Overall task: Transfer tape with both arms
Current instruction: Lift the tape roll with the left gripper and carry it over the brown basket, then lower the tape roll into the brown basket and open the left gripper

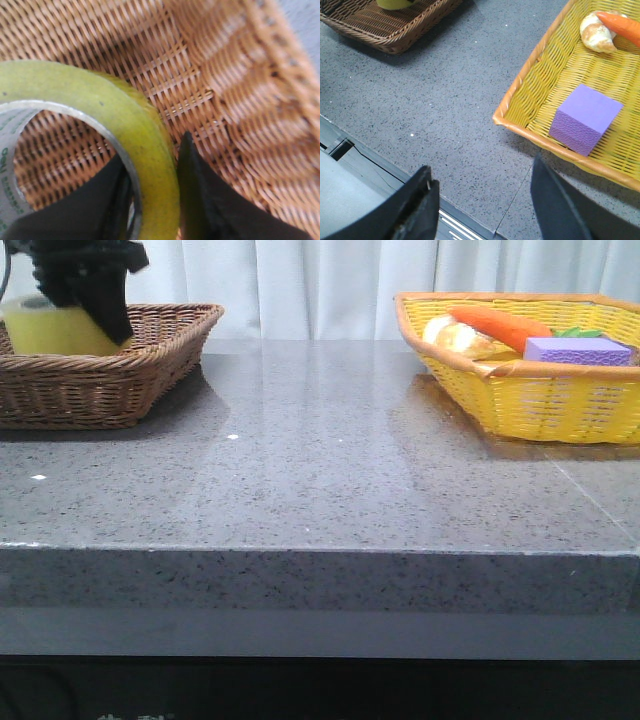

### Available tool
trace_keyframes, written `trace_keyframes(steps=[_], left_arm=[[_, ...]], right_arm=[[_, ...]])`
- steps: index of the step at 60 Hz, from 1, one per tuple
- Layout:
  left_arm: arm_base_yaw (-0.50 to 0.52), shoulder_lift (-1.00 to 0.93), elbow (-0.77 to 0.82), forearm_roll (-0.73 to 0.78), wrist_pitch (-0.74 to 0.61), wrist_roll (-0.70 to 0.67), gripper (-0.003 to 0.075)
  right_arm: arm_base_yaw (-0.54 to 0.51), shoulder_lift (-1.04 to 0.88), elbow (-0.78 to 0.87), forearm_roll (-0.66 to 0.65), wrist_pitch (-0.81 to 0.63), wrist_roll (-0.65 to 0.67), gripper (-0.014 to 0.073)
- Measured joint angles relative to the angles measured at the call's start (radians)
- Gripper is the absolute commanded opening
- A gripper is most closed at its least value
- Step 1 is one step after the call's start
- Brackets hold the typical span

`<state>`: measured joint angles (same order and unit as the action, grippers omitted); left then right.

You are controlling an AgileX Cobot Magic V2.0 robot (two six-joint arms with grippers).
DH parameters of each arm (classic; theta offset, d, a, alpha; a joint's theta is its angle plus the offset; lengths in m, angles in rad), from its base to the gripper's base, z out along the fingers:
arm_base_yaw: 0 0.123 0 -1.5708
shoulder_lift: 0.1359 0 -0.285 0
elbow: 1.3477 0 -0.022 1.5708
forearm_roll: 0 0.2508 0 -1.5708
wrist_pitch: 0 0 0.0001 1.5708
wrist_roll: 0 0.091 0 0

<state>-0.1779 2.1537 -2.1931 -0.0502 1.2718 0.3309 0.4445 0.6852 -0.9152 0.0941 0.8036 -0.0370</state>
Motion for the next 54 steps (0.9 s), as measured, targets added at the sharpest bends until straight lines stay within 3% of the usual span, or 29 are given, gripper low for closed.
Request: trace_keyframes(steps=[6, 15, 19, 54], left_arm=[[0.000, 0.021, 0.002, -0.004, 0.000, -0.005, 0.0208], [0.000, 0.022, 0.004, -0.026, -0.014, -0.009, 0.0465], [0.000, 0.022, 0.002, -0.031, -0.016, -0.009, 0.0505], [0.000, -0.088, -0.052, -0.048, -0.016, -0.142, 0.0490]], right_arm=[[0.000, 0.000, 0.000, 0.000, 0.000, 0.000, 0.0436], [0.000, 0.000, 0.000, 0.000, 0.000, 0.000, 0.0436], [0.000, 0.000, 0.000, 0.000, 0.000, 0.000, 0.0436], [0.000, 0.000, 0.000, 0.000, 0.000, -0.002, 0.0436]])
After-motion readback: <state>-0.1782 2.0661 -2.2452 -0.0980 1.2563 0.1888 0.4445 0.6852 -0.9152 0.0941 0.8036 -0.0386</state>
